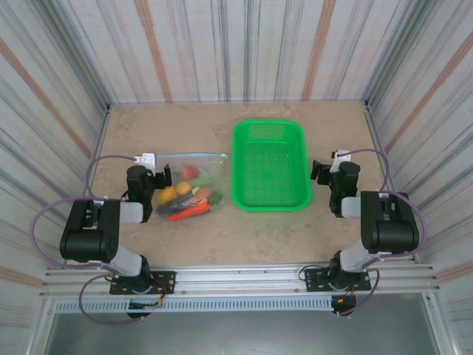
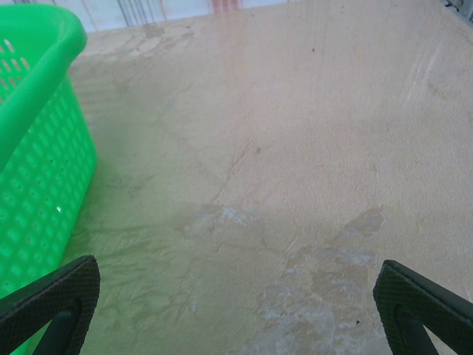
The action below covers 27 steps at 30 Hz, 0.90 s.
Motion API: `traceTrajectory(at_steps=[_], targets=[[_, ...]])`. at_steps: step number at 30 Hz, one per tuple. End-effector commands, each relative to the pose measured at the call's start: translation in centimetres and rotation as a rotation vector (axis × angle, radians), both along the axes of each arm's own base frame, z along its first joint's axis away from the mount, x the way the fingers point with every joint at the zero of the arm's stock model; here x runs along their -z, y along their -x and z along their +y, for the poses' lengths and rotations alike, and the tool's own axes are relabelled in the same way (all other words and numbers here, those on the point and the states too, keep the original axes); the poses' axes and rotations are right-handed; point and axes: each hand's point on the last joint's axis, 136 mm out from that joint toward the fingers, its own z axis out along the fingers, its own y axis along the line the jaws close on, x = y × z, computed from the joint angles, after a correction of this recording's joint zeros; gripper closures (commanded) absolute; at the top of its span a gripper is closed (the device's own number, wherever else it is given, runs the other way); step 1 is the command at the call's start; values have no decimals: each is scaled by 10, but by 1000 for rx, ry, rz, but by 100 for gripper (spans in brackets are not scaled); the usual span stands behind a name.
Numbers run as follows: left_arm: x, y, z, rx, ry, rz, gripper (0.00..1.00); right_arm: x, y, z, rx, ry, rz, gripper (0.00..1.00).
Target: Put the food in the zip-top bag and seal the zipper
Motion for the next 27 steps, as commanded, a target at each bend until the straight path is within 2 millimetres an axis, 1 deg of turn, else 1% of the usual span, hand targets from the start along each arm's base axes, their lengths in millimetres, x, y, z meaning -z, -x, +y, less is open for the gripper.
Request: traceTrajectory(at_steps=[1, 21, 23, 25, 27], targets=[[-6, -4, 1, -9, -15, -13, 1, 0, 1, -2, 9, 19, 3, 1], [-7, -3, -3, -12, -50, -26, 1, 0, 1, -2, 9, 19, 3, 1], [-6, -4, -3, -10, -46, -20, 1, 1, 1, -2, 7, 19, 3, 1], [-5, -6, -2, 21, -3, -7, 1, 1, 1, -2, 9, 19, 4, 1], [-6, -5, -4, 27, -11, -13, 1, 0, 1, -2, 8, 19, 3, 1]])
